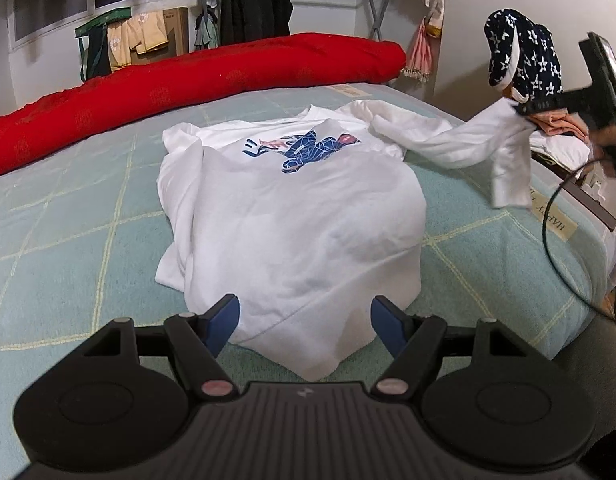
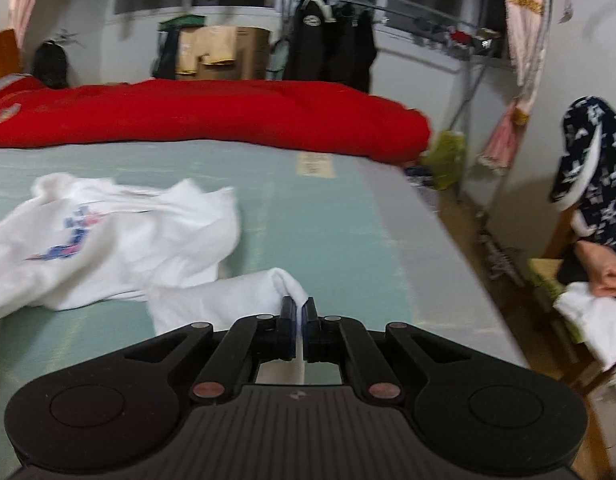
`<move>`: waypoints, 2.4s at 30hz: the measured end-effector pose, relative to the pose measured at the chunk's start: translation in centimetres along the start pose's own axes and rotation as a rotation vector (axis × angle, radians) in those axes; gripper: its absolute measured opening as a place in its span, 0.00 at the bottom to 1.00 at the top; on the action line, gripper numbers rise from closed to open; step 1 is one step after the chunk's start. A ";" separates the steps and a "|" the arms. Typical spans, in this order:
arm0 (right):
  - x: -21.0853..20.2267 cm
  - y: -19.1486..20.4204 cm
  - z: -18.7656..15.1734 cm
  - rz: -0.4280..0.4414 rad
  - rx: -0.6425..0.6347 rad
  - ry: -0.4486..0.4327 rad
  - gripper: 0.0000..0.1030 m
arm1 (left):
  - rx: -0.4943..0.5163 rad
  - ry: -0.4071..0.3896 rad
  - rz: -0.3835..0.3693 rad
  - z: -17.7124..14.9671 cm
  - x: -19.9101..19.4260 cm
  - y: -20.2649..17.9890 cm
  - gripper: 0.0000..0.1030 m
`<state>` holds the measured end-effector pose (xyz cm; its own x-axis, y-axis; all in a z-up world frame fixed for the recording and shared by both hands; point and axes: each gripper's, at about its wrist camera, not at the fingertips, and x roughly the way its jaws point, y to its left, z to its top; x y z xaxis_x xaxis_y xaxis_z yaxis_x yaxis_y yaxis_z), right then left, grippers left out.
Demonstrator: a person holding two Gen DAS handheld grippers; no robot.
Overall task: Fold clothes
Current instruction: 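Pull the sleeve outward with the right gripper to spread it flat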
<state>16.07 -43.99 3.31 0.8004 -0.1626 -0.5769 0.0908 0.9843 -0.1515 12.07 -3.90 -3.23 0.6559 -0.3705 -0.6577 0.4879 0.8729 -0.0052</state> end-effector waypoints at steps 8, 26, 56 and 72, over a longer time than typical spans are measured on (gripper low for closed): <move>3.9 -5.5 3.6 -0.211 -0.046 0.044 0.04 | -0.001 0.011 0.014 0.3 0.5 0.1 0.71; 9.3 -9.4 1.4 -0.147 0.037 0.166 0.53 | 0.009 0.016 0.004 1.2 1.3 -0.5 0.72; 6.3 -12.2 -4.5 -0.337 -0.231 0.387 0.16 | 0.035 -0.004 -0.015 1.3 0.6 -1.6 0.73; 7.3 -6.7 4.1 0.176 -0.115 0.179 0.32 | 0.013 -0.073 -0.142 4.8 0.2 -2.1 0.73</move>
<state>23.77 -51.45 3.43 0.6796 -0.0093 -0.7335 -0.1164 0.9859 -0.1204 13.95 -7.37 0.25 0.6196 -0.5120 -0.5949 0.5857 0.8062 -0.0838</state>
